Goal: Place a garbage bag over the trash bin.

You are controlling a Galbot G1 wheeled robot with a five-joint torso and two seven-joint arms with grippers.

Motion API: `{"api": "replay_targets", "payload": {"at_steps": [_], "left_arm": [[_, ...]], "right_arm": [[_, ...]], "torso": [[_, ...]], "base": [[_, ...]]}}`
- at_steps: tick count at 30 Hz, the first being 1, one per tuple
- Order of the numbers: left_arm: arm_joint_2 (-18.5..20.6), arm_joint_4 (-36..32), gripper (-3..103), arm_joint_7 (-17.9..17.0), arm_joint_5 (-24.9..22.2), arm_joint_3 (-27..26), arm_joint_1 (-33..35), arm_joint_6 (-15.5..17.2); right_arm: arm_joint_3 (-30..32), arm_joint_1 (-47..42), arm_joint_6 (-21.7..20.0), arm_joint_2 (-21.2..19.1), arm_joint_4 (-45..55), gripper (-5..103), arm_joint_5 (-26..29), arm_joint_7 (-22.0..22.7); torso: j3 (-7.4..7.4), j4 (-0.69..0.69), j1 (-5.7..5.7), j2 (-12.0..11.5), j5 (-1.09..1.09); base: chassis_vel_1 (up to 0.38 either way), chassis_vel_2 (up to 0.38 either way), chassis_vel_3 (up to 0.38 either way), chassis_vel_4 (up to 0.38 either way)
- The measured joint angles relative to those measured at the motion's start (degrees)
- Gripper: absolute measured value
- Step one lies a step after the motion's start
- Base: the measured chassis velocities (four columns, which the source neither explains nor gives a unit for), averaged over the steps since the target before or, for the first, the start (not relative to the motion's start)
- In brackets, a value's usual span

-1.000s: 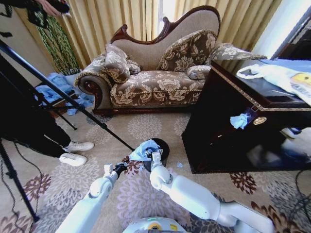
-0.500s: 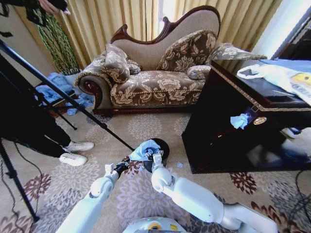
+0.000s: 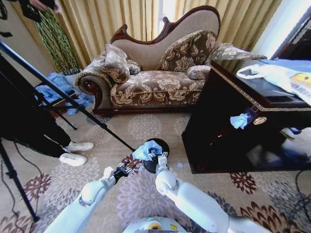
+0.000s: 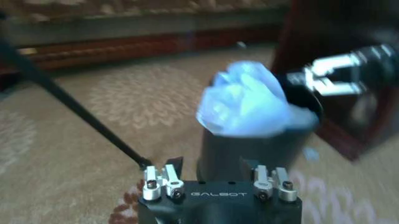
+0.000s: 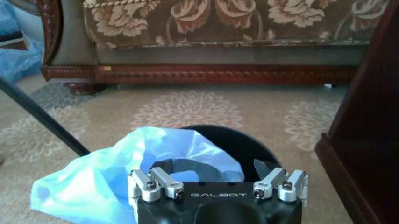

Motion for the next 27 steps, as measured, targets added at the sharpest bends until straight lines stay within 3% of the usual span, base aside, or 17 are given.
{"api": "replay_targets", "payload": {"at_steps": [1, 2, 3, 5, 7, 8, 9, 10, 11, 12, 15, 21, 27], "left_arm": [[0.0, 0.0, 62, 0.0, 0.0, 0.0, 0.0, 0.0], [-0.7, -0.6, 74, -3.4, -3.3, 0.4, -0.5, 0.3], [-1.2, -0.9, 74, -5.3, -5.4, 0.7, -0.9, 0.4], [-2.2, -1.8, 84, -8.3, -8.9, 1.3, -1.8, 0.8], [-2.4, -2.0, 84, -8.9, -9.6, 1.5, -2.0, 0.9], [-2.9, -2.7, 94, -9.8, -10.5, 1.9, -2.6, 1.1], [-2.9, -2.7, 94, -9.8, -10.5, 1.9, -2.6, 1.1], [-3.1, -3.2, 98, -10.1, -10.6, 2.2, -2.8, 1.1], [-3.3, -3.5, 98, -10.2, -10.6, 2.4, -2.9, 1.3], [-3.6, -4.1, 100, -10.3, -10.4, 2.6, -2.9, 1.5], [-3.8, -4.4, 100, -10.4, -10.0, 2.7, -2.6, 1.7], [-4.7, -3.0, 100, -9.9, -9.0, 4.9, -3.9, 1.8], [-5.9, 0.6, 100, -9.5, -9.0, 7.2, -7.4, 1.8]], "right_arm": [[0.0, 0.0, 0.0, 0.0, 0.0, 86, 0.0, 0.0], [1.1, -0.7, 0.2, -0.1, 0.2, 86, -0.5, -0.5], [2.1, -1.2, 0.4, -0.1, 0.6, 87, -0.9, -0.8], [4.7, -2.9, 1.5, 0.0, 1.9, 88, -1.0, -1.7], [6.2, -3.8, 2.3, 0.0, 2.6, 88, -0.9, -2.3], [9.8, -6.5, 5.0, -0.1, 4.7, 92, -0.6, -4.9], [9.8, -6.5, 5.0, -0.1, 4.7, 92, -0.6, -4.9], [12.5, -8.5, 7.2, -0.5, 6.4, 96, -0.4, -8.0], [14.7, -10.0, 9.0, -1.0, 7.6, 96, -0.3, -10.8], [18.9, -13.1, 12.9, -2.3, 9.9, 99, -0.2, -16.7], [21.4, -14.9, 14.8, -3.2, 11.1, 100, -0.3, -19.8], [36.3, -23.8, 18.6, -6.5, 13.1, 100, 0.9, -31.9], [41.4, -29.7, 19.5, -5.9, 13.6, 100, -0.2, -36.9]], "torso": [[0.0, 0.0, 0.0, 0.0, 0.0], [0.0, 0.0, 0.0, 0.0, 0.0], [0.01, 0.0, 0.0, 0.0, 0.0], [0.01, 0.0, 0.0, 0.0, 0.0], [0.01, 0.0, 0.0, 0.0, 0.01], [0.01, -0.01, 0.0, 0.0, 0.0], [0.01, -0.01, 0.0, 0.0, 0.0], [0.01, -0.01, 0.0, 0.0, 0.02], [0.01, -0.01, 0.0, 0.0, 0.02], [0.0, -0.02, 0.0, 0.0, 0.0], [0.0, -0.02, 0.0, 0.0, 0.01], [0.0, 0.0, 0.0, 0.0, 0.01], [0.0, -0.01, 0.0, 0.0, 0.0]], "base": [[0.0, 0.0, 0.0, 0.0], [0.0, 0.0, 0.0, 0.0], [0.0, 0.0, 0.0, 0.0], [0.0, 0.0, 0.0, 0.0], [0.0, 0.0, 0.0, 0.0], [0.0, 0.0, 0.0, 0.0], [0.0, 0.0, 0.0, 0.0], [0.0, 0.0, 0.0, 0.0], [0.0, 0.0, 0.0, 0.0], [0.0, 0.0, 0.0, 0.0], [0.0, 0.0, 0.0, 0.0], [0.0, 0.0, 0.0, 0.0], [0.0, 0.0, 0.0, 0.0]]}}
